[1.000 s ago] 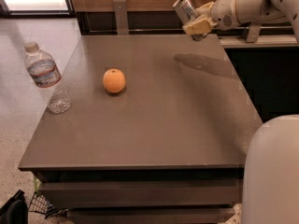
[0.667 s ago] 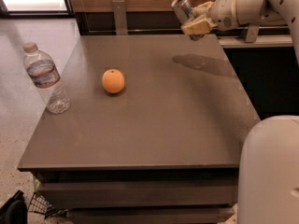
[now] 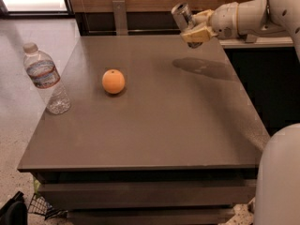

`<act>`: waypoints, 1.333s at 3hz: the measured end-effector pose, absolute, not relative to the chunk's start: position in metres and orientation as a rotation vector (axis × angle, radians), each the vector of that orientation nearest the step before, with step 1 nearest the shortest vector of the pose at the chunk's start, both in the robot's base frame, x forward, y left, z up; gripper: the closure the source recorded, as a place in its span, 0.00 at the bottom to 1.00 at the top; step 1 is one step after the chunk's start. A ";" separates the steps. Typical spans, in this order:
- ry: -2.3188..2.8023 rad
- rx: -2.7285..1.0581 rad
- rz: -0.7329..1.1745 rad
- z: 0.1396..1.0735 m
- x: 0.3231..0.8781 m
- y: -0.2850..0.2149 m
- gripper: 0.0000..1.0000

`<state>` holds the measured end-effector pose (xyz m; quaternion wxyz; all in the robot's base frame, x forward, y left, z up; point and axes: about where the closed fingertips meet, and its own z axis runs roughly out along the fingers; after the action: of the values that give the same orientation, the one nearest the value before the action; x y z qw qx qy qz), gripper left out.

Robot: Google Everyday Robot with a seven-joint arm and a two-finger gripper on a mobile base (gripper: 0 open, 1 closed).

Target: Place redbull can upright

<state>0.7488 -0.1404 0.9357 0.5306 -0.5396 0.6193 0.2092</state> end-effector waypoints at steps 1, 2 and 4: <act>1.496 -1.265 0.574 0.916 0.744 -0.133 1.00; 1.499 -1.225 0.663 0.902 0.742 -0.126 1.00; 1.496 -1.181 0.738 0.893 0.743 -0.119 1.00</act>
Offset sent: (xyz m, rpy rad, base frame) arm -0.0070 0.0156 -0.0476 0.2075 0.1724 0.0511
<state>0.7431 -0.1195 0.8930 0.5215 -0.4931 0.6245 0.3081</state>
